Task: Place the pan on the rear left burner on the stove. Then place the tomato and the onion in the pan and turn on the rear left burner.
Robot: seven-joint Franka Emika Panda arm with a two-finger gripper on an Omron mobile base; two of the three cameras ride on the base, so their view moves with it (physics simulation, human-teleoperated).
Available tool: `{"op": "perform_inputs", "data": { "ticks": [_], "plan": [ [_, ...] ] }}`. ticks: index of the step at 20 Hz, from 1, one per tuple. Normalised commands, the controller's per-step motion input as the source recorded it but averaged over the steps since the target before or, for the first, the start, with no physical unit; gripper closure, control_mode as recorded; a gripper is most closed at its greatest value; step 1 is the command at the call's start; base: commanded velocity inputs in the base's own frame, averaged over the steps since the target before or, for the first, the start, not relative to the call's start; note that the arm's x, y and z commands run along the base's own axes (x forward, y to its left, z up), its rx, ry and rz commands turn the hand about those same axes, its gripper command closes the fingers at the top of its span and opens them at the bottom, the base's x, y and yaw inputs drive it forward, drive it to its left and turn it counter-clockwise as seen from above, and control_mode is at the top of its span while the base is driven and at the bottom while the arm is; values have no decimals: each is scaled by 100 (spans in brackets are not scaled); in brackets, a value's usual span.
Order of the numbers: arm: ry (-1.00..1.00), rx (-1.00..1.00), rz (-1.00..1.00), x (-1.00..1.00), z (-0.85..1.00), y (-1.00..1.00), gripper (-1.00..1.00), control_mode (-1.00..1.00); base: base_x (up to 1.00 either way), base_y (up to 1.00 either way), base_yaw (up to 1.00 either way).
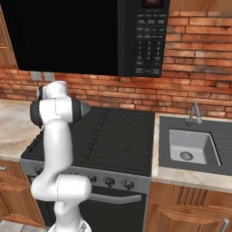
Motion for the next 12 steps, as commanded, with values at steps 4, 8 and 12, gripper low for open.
{"op": "perform_inputs", "data": {
  "ticks": [4, 8, 12],
  "plan": [
    [0, 0, -6, -19, -17, -48, 100, -100, 0, 0, 0],
    [0, 1, -6, -35, -24, -46, 100, -100, 0, 0, 0],
    [0, 1, -4, -31, -31, -34, 100, -100, 0, 0, 0]
  ]
}}
